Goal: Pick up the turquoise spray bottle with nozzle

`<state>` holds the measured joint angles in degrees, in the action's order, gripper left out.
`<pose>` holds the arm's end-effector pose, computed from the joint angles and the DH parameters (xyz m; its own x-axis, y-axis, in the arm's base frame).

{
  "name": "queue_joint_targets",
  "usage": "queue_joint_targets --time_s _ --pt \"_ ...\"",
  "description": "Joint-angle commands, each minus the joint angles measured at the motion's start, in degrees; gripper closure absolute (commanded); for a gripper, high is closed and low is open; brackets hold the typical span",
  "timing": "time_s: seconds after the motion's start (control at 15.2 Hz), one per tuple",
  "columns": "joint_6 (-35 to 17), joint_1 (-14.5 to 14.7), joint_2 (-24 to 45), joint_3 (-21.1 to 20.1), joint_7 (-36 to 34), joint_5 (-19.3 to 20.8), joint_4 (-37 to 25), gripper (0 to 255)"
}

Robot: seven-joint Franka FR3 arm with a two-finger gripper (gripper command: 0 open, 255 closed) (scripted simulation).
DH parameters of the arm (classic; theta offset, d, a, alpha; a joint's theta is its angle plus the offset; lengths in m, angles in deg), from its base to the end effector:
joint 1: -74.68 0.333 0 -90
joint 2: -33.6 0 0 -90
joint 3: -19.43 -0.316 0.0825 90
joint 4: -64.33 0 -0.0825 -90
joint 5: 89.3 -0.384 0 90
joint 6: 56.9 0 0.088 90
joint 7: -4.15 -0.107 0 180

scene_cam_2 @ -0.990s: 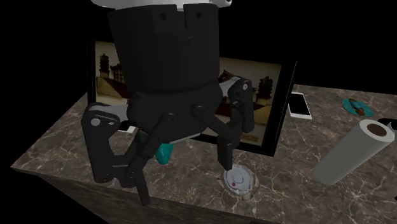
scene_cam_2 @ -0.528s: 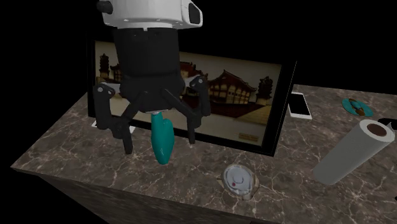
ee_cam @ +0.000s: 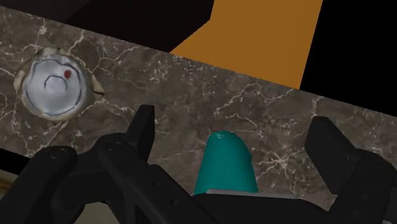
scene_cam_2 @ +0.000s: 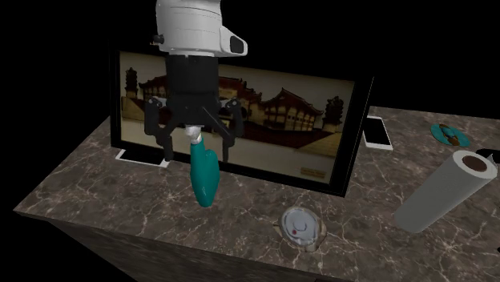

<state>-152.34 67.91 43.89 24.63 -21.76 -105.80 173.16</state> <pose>0.5468 -0.0858 0.3845 0.6528 -0.5981 -0.4650 -0.6877 -0.7252 -0.0328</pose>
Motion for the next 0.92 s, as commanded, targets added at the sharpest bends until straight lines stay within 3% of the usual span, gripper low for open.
queue_joint_targets --time_s 0.0,0.33,0.86 --pt "0.0 -0.8 4.4 0.6 -1.4 -1.3 -3.7 0" --pt "1.1 -3.3 15.7 1.9 -4.9 -4.7 -14.2 0" --pt "-3.1 -3.3 18.7 1.6 -3.5 -5.3 -12.6 0"
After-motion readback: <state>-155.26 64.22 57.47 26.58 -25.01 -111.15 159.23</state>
